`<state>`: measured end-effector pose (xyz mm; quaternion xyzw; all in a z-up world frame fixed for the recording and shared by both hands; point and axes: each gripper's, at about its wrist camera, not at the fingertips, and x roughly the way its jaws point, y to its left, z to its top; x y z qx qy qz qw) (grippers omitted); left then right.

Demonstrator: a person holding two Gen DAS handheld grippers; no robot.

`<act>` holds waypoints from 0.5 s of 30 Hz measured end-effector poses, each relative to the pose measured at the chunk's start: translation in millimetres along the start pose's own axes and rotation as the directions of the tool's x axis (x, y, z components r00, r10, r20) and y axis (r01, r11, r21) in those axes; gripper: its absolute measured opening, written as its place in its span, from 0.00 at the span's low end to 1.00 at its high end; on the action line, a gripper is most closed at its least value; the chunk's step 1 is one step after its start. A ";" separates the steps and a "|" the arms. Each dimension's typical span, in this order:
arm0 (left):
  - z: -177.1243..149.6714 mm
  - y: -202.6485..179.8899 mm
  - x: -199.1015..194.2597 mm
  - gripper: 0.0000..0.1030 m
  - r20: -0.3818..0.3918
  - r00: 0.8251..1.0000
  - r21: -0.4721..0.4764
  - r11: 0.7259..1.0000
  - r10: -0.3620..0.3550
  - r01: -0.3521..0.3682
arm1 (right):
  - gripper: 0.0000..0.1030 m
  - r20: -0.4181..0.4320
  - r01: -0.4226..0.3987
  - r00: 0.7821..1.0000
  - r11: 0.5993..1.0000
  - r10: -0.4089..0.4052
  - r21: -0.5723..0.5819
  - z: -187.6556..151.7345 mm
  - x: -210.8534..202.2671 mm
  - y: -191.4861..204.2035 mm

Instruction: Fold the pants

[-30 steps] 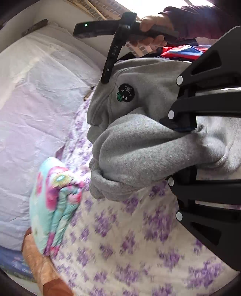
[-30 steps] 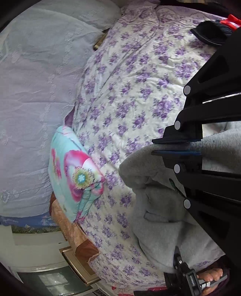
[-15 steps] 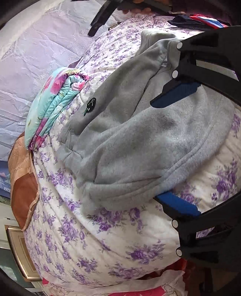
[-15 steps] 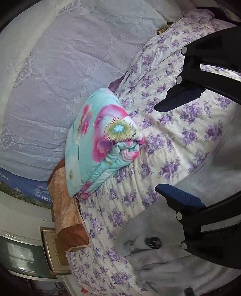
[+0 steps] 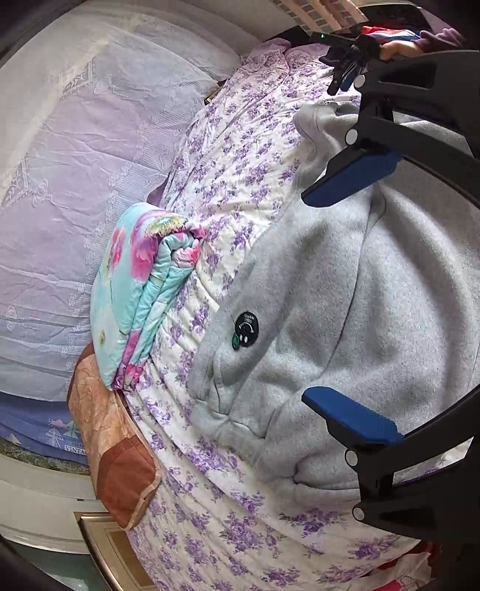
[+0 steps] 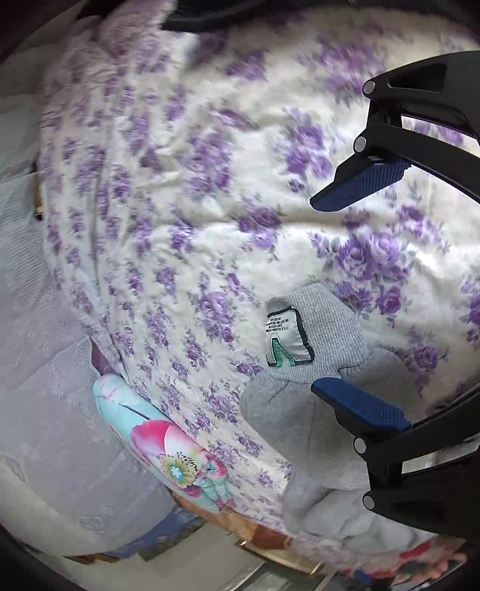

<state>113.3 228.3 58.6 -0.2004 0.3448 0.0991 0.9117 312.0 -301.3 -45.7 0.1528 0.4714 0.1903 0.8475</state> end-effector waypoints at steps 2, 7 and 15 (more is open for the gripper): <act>2.9 -6.2 -7.8 0.93 0.030 0.999 0.030 0.999 0.030 -0.031 | 0.87 -0.016 0.015 1.000 1.000 -0.015 -0.013 2.0 26.8 9.8; 13.4 5.0 2.4 0.93 0.063 0.989 0.055 0.989 0.133 -0.136 | 0.14 0.079 0.008 0.997 0.994 0.001 -0.112 22.9 -6.2 38.4; 60.7 34.0 88.7 0.94 -0.045 0.974 0.065 0.973 0.223 -0.220 | 0.14 0.194 0.208 0.962 0.977 -0.194 -0.055 53.1 -112.9 -11.1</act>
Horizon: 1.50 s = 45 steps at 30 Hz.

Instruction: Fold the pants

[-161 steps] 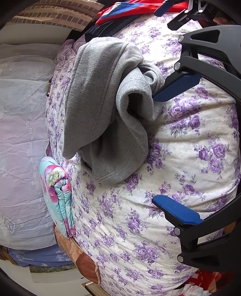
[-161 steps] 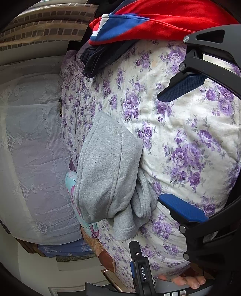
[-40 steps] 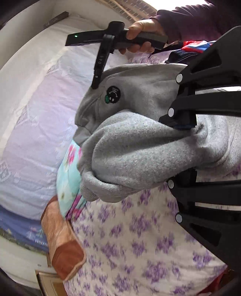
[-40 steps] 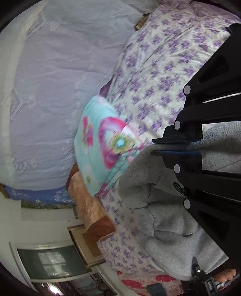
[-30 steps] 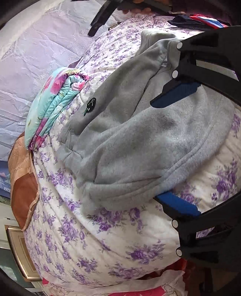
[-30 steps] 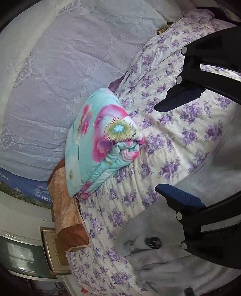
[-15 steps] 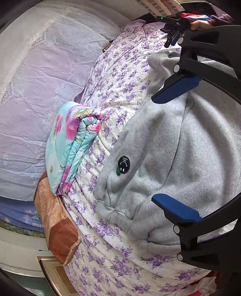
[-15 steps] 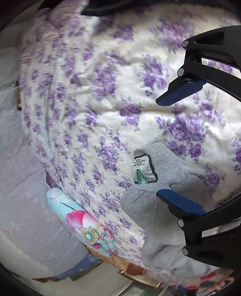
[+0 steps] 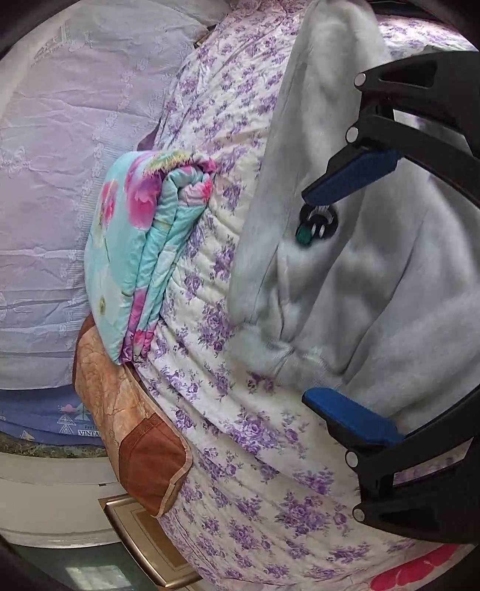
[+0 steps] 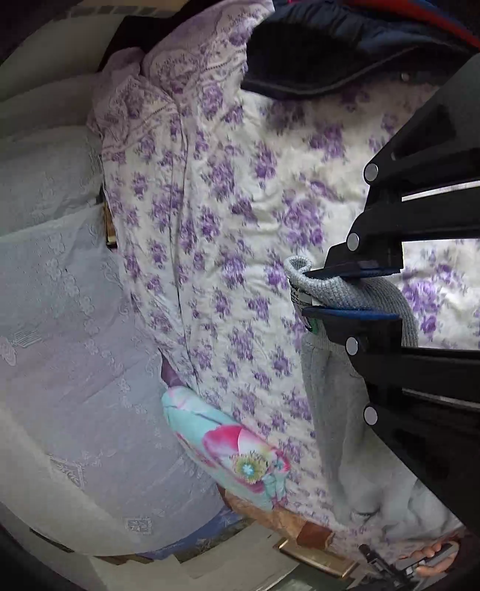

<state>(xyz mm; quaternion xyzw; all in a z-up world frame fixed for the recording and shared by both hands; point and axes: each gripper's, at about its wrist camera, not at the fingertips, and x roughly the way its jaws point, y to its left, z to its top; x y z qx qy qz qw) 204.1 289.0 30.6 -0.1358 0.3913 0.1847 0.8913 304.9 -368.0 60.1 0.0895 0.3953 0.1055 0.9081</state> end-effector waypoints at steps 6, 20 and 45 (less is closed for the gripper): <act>21.9 29.7 86.3 0.94 -0.201 0.977 -0.066 0.996 -0.075 0.063 | 0.14 -0.179 0.063 0.981 0.997 -0.069 -0.041 -71.8 76.6 -16.4; 36.6 -20.9 114.3 0.31 -0.224 0.974 0.105 0.993 -0.024 0.048 | 0.14 0.004 -0.045 0.999 0.997 0.045 0.057 -70.2 40.1 -38.3; 88.9 -43.4 115.5 0.93 -0.125 0.989 0.084 0.994 0.077 -0.067 | 0.75 0.032 0.058 0.998 0.998 -0.057 -0.028 -45.8 27.3 -7.2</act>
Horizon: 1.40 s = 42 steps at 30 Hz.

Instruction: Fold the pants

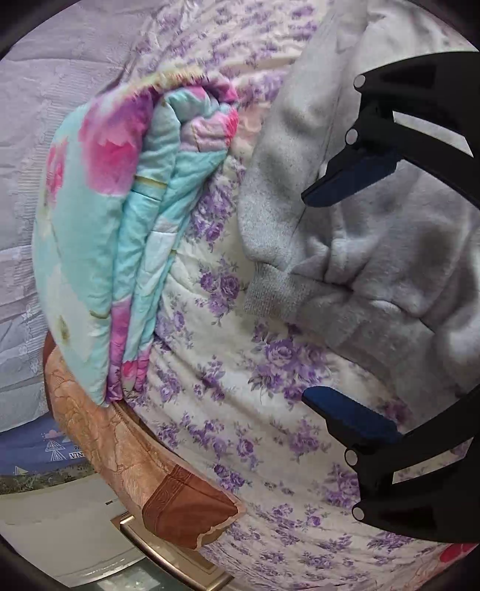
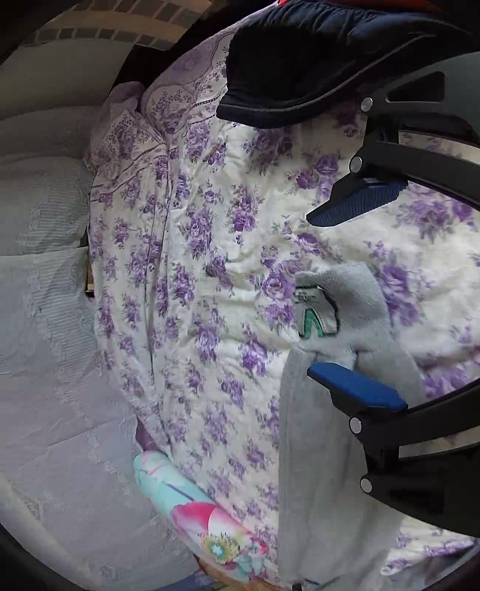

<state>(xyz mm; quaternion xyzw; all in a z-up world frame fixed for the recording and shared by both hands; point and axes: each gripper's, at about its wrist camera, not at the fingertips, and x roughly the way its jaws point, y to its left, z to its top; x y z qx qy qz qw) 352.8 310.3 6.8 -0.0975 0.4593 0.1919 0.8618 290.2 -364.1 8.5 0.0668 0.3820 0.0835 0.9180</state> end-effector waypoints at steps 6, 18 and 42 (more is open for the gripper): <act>-78.9 69.7 -81.3 0.94 -0.032 0.990 -0.074 0.989 -0.134 0.132 | 0.76 -0.225 -0.277 0.940 0.959 0.258 -0.056 -99.9 -53.7 56.5; -157.2 93.1 -35.7 0.61 -0.131 0.927 -0.179 0.928 -0.351 0.326 | 0.07 -0.236 -0.468 0.853 0.883 0.464 0.044 -143.5 -64.5 109.9; -208.6 45.7 -183.9 0.23 0.017 0.972 -0.061 0.971 -0.232 0.233 | 0.08 0.112 -0.216 0.973 0.967 0.201 0.137 -141.5 -202.8 -48.1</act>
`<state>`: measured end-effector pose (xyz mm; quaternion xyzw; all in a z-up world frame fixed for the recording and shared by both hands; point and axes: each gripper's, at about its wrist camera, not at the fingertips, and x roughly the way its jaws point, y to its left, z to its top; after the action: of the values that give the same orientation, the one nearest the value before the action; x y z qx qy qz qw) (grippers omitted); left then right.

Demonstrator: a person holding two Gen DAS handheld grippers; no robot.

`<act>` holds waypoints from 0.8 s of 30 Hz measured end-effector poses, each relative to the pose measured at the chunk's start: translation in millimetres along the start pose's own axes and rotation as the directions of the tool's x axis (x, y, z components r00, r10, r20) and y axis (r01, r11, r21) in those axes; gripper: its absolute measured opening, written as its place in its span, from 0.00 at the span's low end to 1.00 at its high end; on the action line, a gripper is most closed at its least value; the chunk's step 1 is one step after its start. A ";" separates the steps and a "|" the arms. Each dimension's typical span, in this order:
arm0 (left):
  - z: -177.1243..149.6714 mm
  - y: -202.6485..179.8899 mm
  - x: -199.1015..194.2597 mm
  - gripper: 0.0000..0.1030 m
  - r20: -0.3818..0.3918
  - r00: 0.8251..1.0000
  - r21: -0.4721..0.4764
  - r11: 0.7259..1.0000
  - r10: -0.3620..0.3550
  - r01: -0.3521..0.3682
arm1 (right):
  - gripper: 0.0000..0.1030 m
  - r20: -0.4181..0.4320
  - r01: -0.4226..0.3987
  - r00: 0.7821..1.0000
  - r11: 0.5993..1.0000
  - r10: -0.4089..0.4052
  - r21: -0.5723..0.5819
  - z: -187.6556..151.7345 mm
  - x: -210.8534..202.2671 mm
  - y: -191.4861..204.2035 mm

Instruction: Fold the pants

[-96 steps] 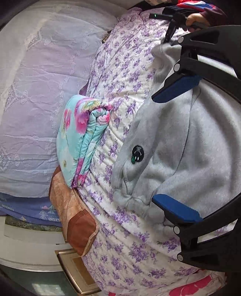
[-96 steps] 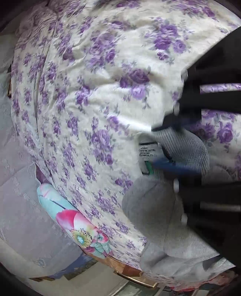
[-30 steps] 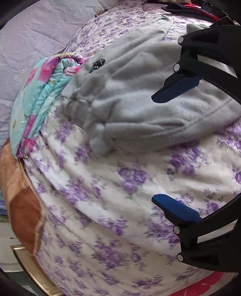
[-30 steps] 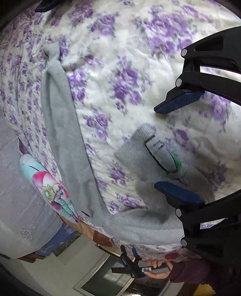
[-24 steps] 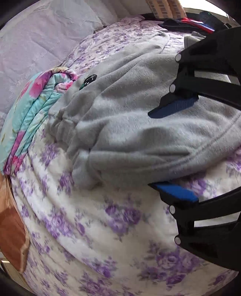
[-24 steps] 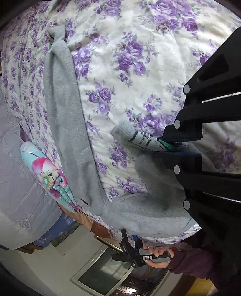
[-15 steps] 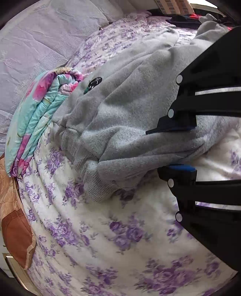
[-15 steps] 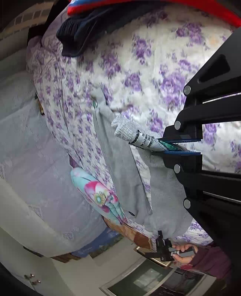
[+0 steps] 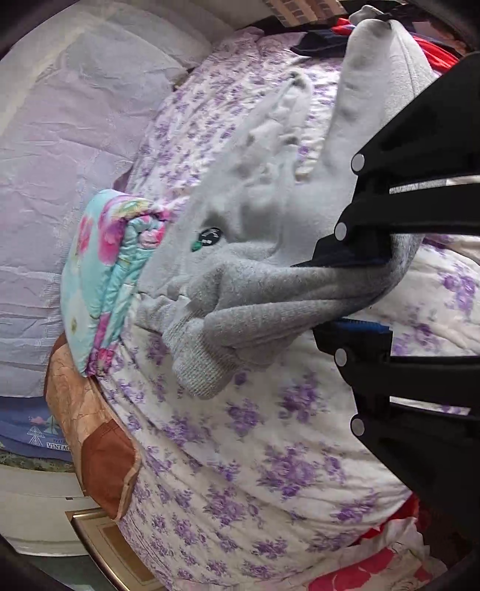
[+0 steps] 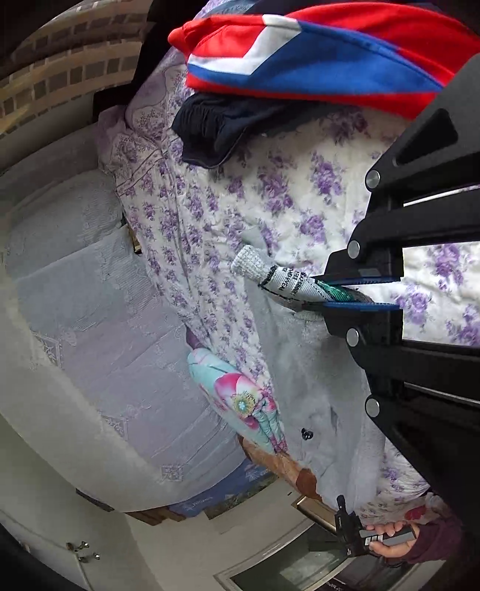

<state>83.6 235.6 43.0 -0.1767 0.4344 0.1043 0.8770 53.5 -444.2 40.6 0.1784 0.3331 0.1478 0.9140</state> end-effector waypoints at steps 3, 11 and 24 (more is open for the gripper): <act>-50.9 -4.3 41.3 0.33 -0.102 0.990 0.079 0.993 0.095 -0.087 | 0.10 -0.178 0.111 0.979 0.993 -0.101 0.050 -51.6 36.6 -39.3; -72.8 46.7 8.0 0.89 0.059 0.984 -0.021 0.986 0.167 -0.166 | 0.61 0.140 0.330 0.935 0.944 -0.325 -0.010 -65.9 -20.7 -33.0; -70.3 35.5 79.9 0.65 0.058 0.982 0.003 0.984 0.178 -0.178 | 0.59 -0.148 0.136 0.978 0.989 -0.144 -0.066 -78.0 72.9 -8.2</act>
<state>68.6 242.4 -68.0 -0.1304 0.4233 0.1854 0.8772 56.7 -405.4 -59.2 0.1171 0.4096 0.1055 0.8985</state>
